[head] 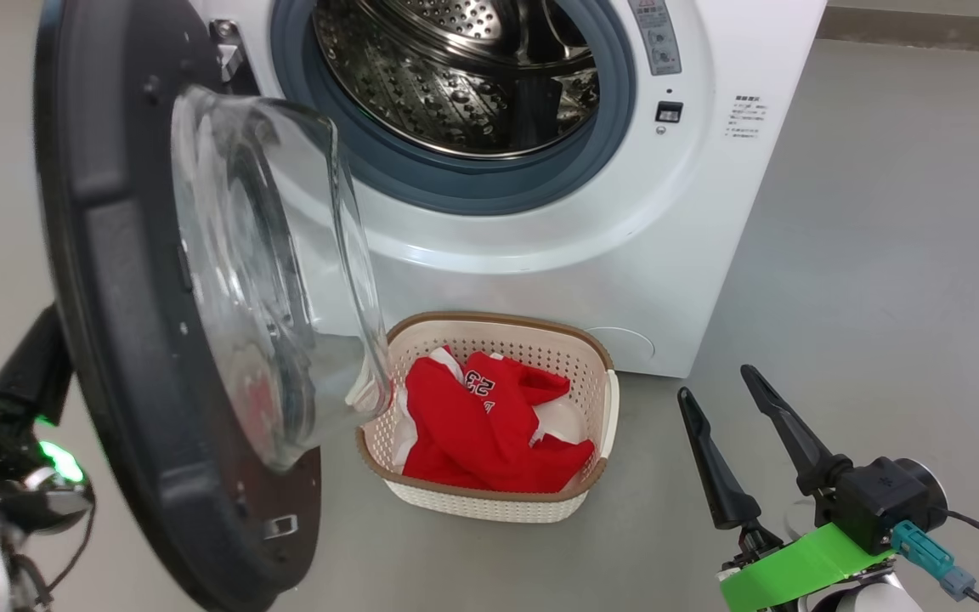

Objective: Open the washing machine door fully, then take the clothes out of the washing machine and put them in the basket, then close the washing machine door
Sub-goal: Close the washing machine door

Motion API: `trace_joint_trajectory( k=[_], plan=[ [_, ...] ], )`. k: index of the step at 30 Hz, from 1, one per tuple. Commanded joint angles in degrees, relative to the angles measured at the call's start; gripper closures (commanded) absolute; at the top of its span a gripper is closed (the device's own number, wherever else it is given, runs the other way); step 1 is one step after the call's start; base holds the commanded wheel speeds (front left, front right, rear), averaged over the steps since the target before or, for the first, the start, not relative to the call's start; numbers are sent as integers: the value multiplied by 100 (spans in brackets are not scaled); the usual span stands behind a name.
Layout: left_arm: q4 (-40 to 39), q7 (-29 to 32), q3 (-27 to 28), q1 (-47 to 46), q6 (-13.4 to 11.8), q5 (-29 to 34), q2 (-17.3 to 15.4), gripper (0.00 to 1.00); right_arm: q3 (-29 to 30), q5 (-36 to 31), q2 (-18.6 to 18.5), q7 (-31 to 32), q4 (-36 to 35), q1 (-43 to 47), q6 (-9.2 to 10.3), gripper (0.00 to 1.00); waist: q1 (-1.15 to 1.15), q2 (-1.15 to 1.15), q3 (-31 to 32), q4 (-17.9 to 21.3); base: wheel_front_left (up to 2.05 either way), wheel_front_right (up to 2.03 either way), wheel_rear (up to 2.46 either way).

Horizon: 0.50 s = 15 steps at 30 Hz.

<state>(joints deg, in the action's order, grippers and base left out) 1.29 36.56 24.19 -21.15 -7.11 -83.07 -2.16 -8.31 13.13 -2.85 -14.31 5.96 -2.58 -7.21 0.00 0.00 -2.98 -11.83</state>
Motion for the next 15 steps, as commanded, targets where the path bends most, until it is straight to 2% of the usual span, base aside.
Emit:
trace_joint_trajectory(
  k=[1,9,15],
  plan=[
    [-283,-127,-146,19,17,-138,-75,100,-121,59,-3,-66,-131,-234,-28,0,0,0,-30,57,0,0,0],
    [-501,-815,-904,267,61,-433,-73,100,-119,73,-3,-68,-141,-262,-28,0,0,0,-87,196,0,0,0],
    [-525,-1070,-1305,324,92,-612,-73,100,-147,89,-3,-68,-144,-291,-28,0,0,0,-136,327,0,0,0]
  ],
)
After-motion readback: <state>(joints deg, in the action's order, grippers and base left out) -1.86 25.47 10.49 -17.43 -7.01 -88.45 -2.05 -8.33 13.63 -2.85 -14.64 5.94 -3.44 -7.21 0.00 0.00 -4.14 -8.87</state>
